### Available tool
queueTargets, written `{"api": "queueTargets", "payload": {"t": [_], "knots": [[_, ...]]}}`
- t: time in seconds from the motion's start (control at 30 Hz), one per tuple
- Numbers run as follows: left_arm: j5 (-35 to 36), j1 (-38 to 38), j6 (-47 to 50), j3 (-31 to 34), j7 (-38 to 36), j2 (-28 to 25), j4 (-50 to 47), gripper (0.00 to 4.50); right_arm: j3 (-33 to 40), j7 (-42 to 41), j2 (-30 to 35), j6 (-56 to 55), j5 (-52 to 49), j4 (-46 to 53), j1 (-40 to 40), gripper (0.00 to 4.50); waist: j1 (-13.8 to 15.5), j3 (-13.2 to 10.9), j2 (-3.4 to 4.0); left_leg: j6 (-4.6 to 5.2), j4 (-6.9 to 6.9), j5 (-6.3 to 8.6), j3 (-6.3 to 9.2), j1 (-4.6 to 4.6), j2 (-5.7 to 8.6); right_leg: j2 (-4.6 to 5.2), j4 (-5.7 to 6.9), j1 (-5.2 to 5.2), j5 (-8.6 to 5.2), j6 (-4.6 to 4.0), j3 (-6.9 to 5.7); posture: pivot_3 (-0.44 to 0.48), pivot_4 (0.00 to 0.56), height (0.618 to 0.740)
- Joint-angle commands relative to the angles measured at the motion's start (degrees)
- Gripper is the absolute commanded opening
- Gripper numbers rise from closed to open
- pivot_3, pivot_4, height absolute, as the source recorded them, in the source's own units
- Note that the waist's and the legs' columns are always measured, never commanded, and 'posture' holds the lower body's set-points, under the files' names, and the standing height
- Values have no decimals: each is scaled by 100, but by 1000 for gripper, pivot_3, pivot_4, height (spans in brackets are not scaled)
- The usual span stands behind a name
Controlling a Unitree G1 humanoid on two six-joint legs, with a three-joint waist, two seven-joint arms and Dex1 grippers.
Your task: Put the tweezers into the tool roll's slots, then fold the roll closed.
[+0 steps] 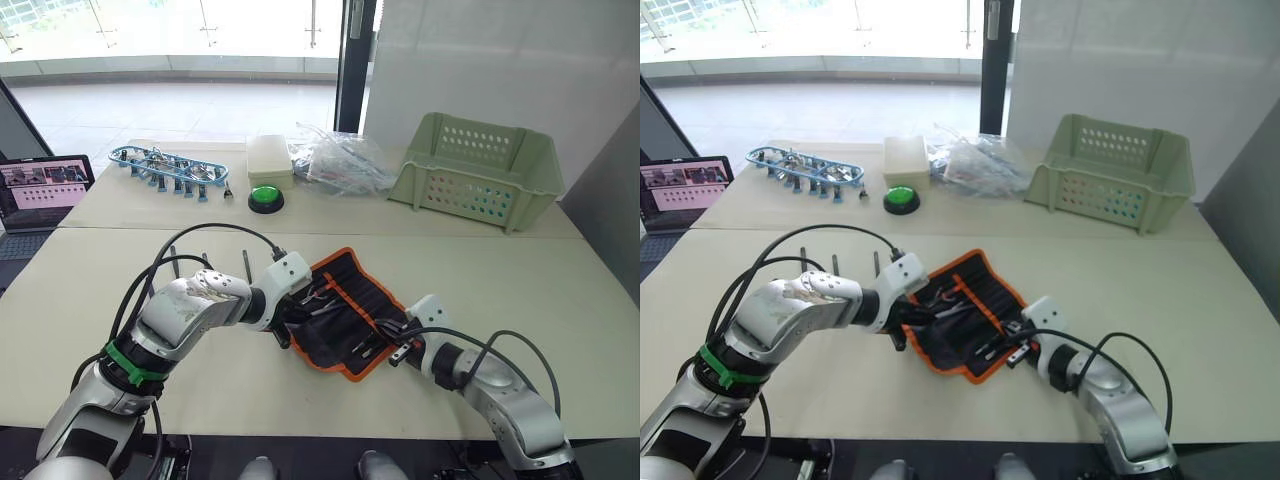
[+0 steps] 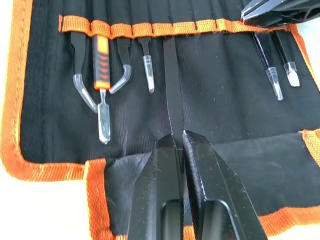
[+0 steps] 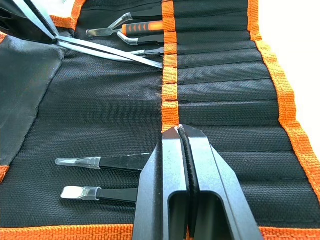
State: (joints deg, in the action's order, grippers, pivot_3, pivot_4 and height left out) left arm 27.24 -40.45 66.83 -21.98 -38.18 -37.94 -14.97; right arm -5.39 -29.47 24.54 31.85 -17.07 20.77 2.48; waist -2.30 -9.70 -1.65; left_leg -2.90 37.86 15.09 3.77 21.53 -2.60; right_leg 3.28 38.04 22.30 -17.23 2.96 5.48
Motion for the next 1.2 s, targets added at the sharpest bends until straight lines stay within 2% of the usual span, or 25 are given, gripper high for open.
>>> {"api": "queueTargets", "payload": {"t": [0.03, 0.4, 0.7, 1.2], "knots": [[-254, -164, -154, -82, -13, 74, 114, 0, -141, 51, -25, 290, 31, -99, -205, 36, 0, 0, 0, 0, 0, 0, 0, 0, 0, 0, 0, 0, 0, 0, 0, 0, 150, 713], [-455, -238, -90, -53, -128, 94, 89, 0, -121, 149, -47, 294, 25, -23, -260, 36, -5, 0, 0, 0, 0, 0, 1, -1, 0, 0, 1, 0, 0, 0, 0, 0, 150, 713], [-678, -302, -301, -183, -86, 549, 410, 0, -118, 212, -64, 303, 27, 0, -268, 36, -3, 0, 0, 0, 0, 0, 1, 0, 0, 0, 1, -1, 0, 0, 0, 0, 150, 713], [-1537, -680, -2206, -144, -38, 1671, 2485, 0, -136, 437, -138, 370, 61, 229, -469, 36, -2, 1, -1, 1, 1, 0, 3, -1, 5, 1, 1, -2, 0, 0, 1, 0, 150, 713]]}}
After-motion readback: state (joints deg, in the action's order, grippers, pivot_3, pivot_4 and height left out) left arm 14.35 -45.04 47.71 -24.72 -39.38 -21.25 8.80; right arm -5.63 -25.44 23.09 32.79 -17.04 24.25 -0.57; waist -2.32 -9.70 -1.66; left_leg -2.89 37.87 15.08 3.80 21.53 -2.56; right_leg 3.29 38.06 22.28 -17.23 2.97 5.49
